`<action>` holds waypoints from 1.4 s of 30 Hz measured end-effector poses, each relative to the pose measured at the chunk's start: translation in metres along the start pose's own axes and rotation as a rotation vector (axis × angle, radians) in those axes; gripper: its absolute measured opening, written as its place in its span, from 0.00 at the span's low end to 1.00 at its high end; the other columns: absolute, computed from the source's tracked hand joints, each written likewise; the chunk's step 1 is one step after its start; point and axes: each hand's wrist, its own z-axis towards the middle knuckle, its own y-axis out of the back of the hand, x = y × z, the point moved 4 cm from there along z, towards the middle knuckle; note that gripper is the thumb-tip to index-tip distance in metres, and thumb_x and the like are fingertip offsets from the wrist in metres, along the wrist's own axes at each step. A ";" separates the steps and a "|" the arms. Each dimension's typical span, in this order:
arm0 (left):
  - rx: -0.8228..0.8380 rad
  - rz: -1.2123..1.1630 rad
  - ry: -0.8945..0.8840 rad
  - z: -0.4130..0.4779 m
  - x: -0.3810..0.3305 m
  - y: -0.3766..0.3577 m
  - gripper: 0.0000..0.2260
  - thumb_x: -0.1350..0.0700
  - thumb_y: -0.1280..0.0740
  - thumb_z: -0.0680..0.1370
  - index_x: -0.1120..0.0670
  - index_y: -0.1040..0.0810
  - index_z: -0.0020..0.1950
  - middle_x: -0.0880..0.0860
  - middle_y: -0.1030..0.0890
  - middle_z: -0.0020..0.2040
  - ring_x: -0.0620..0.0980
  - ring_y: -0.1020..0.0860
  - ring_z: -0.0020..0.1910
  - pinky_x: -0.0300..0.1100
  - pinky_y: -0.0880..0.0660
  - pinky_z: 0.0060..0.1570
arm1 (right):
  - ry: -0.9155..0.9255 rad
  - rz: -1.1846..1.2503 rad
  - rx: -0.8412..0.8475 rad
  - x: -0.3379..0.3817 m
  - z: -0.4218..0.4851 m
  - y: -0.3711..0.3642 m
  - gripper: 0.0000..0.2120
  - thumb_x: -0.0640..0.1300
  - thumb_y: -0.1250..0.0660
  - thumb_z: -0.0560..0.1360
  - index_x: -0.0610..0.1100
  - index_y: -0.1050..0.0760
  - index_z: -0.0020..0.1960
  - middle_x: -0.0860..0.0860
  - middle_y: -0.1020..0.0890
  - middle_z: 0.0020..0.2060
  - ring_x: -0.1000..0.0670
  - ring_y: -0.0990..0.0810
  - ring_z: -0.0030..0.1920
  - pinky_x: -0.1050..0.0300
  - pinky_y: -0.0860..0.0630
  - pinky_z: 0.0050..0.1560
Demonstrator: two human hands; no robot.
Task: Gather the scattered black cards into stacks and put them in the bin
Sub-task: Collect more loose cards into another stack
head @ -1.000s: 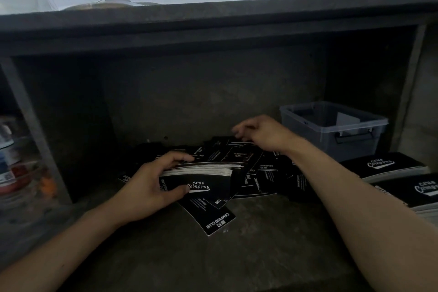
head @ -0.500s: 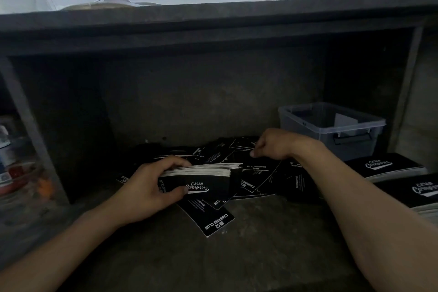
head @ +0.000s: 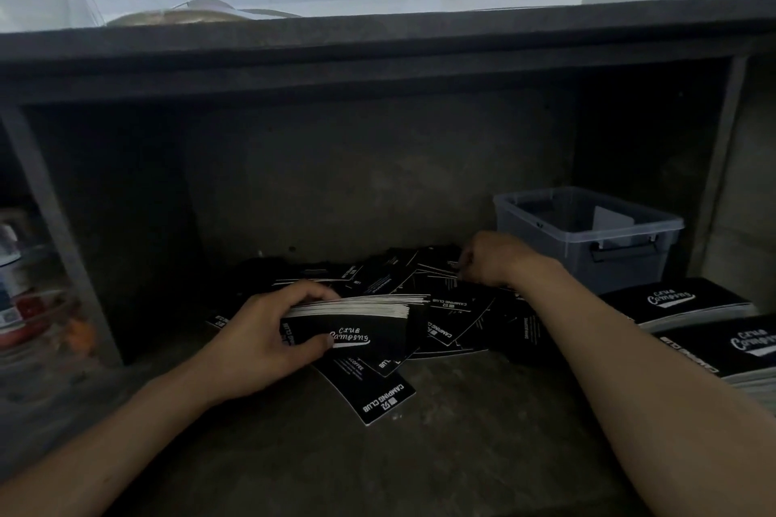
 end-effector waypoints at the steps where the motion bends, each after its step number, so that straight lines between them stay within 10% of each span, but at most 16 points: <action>1: 0.002 0.002 0.002 0.000 0.000 0.000 0.18 0.59 0.24 0.75 0.44 0.22 0.61 0.41 0.16 0.55 0.42 0.17 0.54 0.38 0.20 0.54 | -0.015 0.039 -0.030 -0.001 -0.001 0.005 0.19 0.55 0.31 0.75 0.43 0.20 0.59 0.46 0.19 0.57 0.46 0.21 0.56 0.57 0.24 0.56; 11: -0.002 0.006 -0.012 0.000 -0.001 0.000 0.18 0.60 0.24 0.75 0.44 0.22 0.61 0.41 0.16 0.56 0.42 0.17 0.54 0.35 0.21 0.54 | -0.112 0.263 -0.071 0.002 -0.008 0.014 0.30 0.49 0.21 0.66 0.44 0.24 0.64 0.48 0.21 0.59 0.47 0.23 0.60 0.61 0.28 0.54; 17: -0.013 0.007 -0.001 0.001 0.001 0.000 0.18 0.61 0.24 0.75 0.46 0.22 0.61 0.42 0.16 0.55 0.43 0.17 0.54 0.39 0.21 0.55 | -0.168 0.384 -0.184 -0.005 -0.008 0.031 0.17 0.48 0.30 0.75 0.40 0.21 0.60 0.45 0.19 0.57 0.45 0.21 0.58 0.59 0.26 0.55; 22: -0.015 0.020 0.008 0.001 0.003 0.000 0.18 0.60 0.24 0.74 0.47 0.22 0.61 0.42 0.16 0.55 0.42 0.17 0.54 0.41 0.21 0.56 | -0.057 1.051 -0.418 0.002 -0.017 0.043 0.10 0.35 0.27 0.70 0.48 0.23 0.41 0.49 0.18 0.39 0.52 0.20 0.38 0.60 0.25 0.36; 27: -0.026 0.008 0.016 0.002 0.003 0.001 0.17 0.60 0.23 0.74 0.48 0.22 0.60 0.44 0.16 0.55 0.44 0.17 0.54 0.43 0.20 0.56 | 0.059 1.351 -0.176 0.031 -0.022 0.032 0.34 0.26 0.31 0.69 0.51 0.35 0.68 0.49 0.22 0.56 0.46 0.18 0.47 0.55 0.19 0.32; 38: -0.038 -0.082 0.026 0.001 0.007 -0.001 0.36 0.61 0.23 0.72 0.47 0.35 0.75 0.43 0.20 0.65 0.44 0.21 0.65 0.44 0.25 0.66 | 0.127 1.058 0.457 0.047 -0.039 0.010 0.11 0.33 0.33 0.73 0.46 0.24 0.51 0.44 0.18 0.51 0.45 0.18 0.52 0.51 0.25 0.56; 42: -0.026 -0.077 0.020 0.003 0.009 -0.001 0.40 0.61 0.23 0.72 0.43 0.39 0.77 0.43 0.19 0.63 0.42 0.21 0.63 0.39 0.25 0.63 | 0.145 1.001 0.374 0.036 -0.036 0.017 0.12 0.37 0.29 0.74 0.43 0.23 0.56 0.46 0.17 0.52 0.50 0.19 0.52 0.54 0.25 0.56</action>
